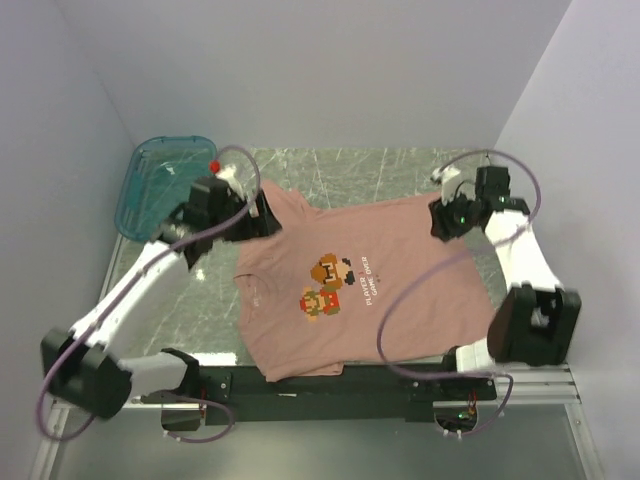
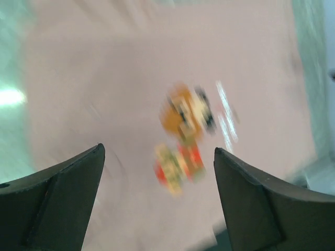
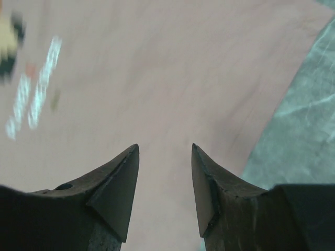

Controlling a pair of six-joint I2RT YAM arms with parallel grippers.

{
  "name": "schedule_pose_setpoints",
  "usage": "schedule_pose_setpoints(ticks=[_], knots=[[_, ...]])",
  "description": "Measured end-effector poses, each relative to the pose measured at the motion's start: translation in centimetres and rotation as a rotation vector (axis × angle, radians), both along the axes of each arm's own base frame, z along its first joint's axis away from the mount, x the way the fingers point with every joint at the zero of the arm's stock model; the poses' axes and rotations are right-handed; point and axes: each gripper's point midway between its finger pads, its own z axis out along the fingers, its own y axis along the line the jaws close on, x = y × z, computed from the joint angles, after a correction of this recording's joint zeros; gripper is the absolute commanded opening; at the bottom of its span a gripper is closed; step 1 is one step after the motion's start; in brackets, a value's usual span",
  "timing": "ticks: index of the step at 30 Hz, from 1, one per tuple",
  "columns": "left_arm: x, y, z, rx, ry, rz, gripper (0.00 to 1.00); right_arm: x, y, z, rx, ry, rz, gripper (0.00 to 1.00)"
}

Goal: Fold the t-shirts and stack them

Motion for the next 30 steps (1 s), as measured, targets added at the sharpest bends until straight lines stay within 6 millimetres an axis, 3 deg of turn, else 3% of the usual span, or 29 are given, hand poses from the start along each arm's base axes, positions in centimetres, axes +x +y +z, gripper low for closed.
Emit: schedule_pose_setpoints(ticks=[3, 5, 7, 11, 16, 20, 24, 30], knots=[[6.7, 3.4, -0.3, 0.026, -0.056, 0.091, 0.89, 4.7, -1.0, -0.3, 0.145, 0.019, -0.13, 0.5], [9.8, 5.9, -1.1, 0.041, -0.076, 0.146, 0.88, 7.5, -1.8, -0.7, 0.225, 0.038, -0.205, 0.48], [11.3, 7.5, -2.1, 0.047, -0.073, 0.172, 0.87, 10.1, -2.8, -1.3, 0.282, 0.056, -0.281, 0.47], [12.4, 7.9, -3.4, 0.041, -0.064, 0.159, 0.85, 15.0, -5.0, -3.3, 0.338, 0.075, -0.412, 0.47], [12.6, 7.3, -3.1, 0.034, -0.1, 0.112, 0.86, 19.4, -7.5, -6.1, 0.349, 0.112, -0.535, 0.45], [12.2, 7.2, -4.0, 0.039, -0.094, 0.091, 0.86, 22.8, -9.1, -7.8, 0.352, 0.106, -0.579, 0.45], [12.0, 7.1, -4.4, 0.042, -0.088, 0.078, 0.85, 24.0, -9.6, -9.0, 0.352, 0.135, -0.602, 0.45], [11.9, 6.8, -4.2, 0.032, -0.093, 0.058, 0.84, 22.9, -9.9, -9.8, 0.323, 0.191, -0.62, 0.45]])
